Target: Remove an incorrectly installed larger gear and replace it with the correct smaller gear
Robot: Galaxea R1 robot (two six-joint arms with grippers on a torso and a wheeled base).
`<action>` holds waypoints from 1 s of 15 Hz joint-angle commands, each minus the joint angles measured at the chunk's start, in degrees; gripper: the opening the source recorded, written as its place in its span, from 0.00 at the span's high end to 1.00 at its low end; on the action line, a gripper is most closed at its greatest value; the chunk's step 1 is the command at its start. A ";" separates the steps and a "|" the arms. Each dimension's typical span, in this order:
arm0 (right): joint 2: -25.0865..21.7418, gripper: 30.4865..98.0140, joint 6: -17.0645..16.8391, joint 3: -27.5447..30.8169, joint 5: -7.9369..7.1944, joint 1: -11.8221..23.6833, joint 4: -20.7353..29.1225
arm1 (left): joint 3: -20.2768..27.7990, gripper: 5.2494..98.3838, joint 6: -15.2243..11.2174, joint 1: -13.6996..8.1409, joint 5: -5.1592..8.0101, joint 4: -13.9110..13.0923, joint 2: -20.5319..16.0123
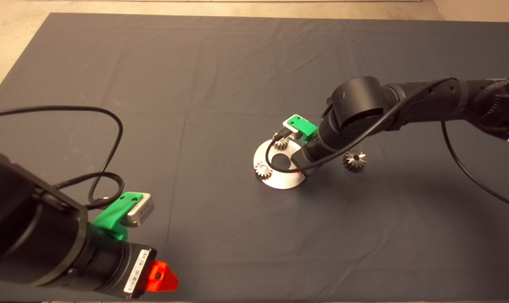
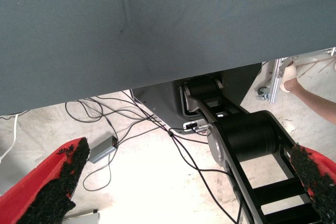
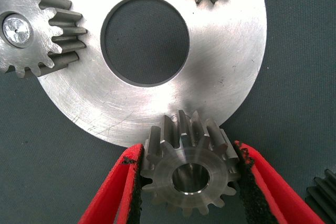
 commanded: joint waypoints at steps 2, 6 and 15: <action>0.45 0.84 0.48 0.78 -4.16 0.61 -2.05 | 1.02 0.00 -0.08 -0.20 0.06 -0.65 -0.06; 0.29 0.84 0.48 0.78 -4.16 0.26 -2.05 | 1.02 0.00 -0.08 -0.20 0.06 -0.65 -0.06; 0.19 0.84 0.49 0.78 -4.16 -0.09 -2.05 | 1.02 0.00 -0.08 -0.12 0.06 -0.65 -0.06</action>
